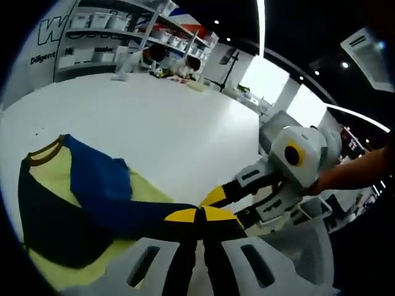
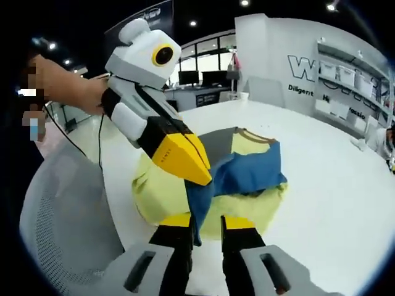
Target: Fold the garment on the visible template until the final outline fits inside the template.
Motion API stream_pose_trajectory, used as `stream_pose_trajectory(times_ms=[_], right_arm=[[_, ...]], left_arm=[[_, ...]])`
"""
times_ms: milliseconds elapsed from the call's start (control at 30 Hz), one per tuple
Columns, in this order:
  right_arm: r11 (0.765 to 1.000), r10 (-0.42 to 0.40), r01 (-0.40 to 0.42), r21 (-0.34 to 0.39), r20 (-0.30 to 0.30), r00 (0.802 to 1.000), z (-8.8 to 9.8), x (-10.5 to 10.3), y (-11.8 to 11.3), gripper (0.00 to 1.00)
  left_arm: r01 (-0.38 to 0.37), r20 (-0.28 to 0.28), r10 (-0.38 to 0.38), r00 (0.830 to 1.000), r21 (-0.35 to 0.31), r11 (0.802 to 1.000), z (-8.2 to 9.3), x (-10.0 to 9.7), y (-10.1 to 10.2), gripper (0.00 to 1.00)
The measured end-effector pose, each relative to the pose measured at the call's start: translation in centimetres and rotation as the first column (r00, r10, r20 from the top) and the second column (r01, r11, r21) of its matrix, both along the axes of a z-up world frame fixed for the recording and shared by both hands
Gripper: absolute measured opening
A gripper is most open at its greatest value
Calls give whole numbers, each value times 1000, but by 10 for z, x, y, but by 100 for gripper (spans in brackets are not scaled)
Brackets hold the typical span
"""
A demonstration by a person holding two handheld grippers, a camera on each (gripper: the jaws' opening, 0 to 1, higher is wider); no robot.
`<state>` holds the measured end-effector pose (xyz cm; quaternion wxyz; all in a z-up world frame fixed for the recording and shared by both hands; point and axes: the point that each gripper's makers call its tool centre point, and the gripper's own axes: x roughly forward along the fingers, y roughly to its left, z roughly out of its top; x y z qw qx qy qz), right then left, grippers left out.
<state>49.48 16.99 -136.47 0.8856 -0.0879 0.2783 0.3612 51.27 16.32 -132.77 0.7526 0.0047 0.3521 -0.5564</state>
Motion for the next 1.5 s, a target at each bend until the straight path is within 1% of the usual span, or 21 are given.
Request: stream_pose_trajectory(times_ms=[67,167,200,267,300,333,367,400,467,600,667,700,733,867,967,1067,1200,1500], right_arm=[[1000,13,-13,-10,-5,1000,-1,-1,2,0],[1000,17,-17,-24,2,1000,-1,-1,3,0],[1000,15,-15,-17,-3,1000,-1,-1,3,0],[1000,12,-12,-17,-10,1000,-1,-1,2,0],[1000,13,-13,-21,-10,1000,-1,-1,2,0],[1000,12,-12,-25,-12,1000,-2,0,1,0],[1000,6,-7,-29,-24,1000,-4,0,0,0],[1000,2,-3,-27,-34,999,-5,0,-2,0],[1000,-4,2,-28,-41,999,-7,0,-4,0],[999,-21,19,-34,-53,998,-10,1,-11,0],[999,-30,27,-36,-60,998,-13,1,-15,0],[999,-31,29,-38,-62,998,-13,1,-17,0],[999,-34,31,-41,-63,997,-15,1,-19,0],[998,-48,45,-52,-63,997,-16,2,-25,0],[997,-64,61,-52,-58,996,-15,4,-29,0],[995,-91,89,-46,-45,995,-11,8,-36,0],[991,-127,126,-48,-19,992,-6,12,-46,0],[975,-208,211,-71,45,977,6,20,-75,0]], left_arm=[[2,-2,-2,1000,-2,1000,1,-1,0,4],[11,6,-11,1000,1,1000,2,-1,2,4],[18,13,-18,1000,1,1000,2,-1,3,4],[41,40,-41,998,9,999,2,-2,4,4],[62,86,-64,994,27,998,1,0,6,4],[85,116,-88,989,26,996,2,-2,5,5],[86,149,-90,985,34,996,2,1,6,7],[98,181,-104,978,42,994,3,2,7,9],[102,213,-107,971,35,994,5,3,8,15],[98,259,-101,961,25,995,9,6,13,33],[91,286,-98,953,39,995,7,10,19,40],[86,292,-96,952,44,995,5,12,21,43],[83,293,-94,952,52,995,4,13,25,43],[61,312,-83,946,80,995,-3,22,40,42],[35,300,-65,952,103,994,-12,29,54,42],[19,299,-60,952,139,990,-22,34,66,41],[1,285,-49,957,165,986,-31,38,75,39],[-14,287,-61,956,253,967,-57,47,89,35]])
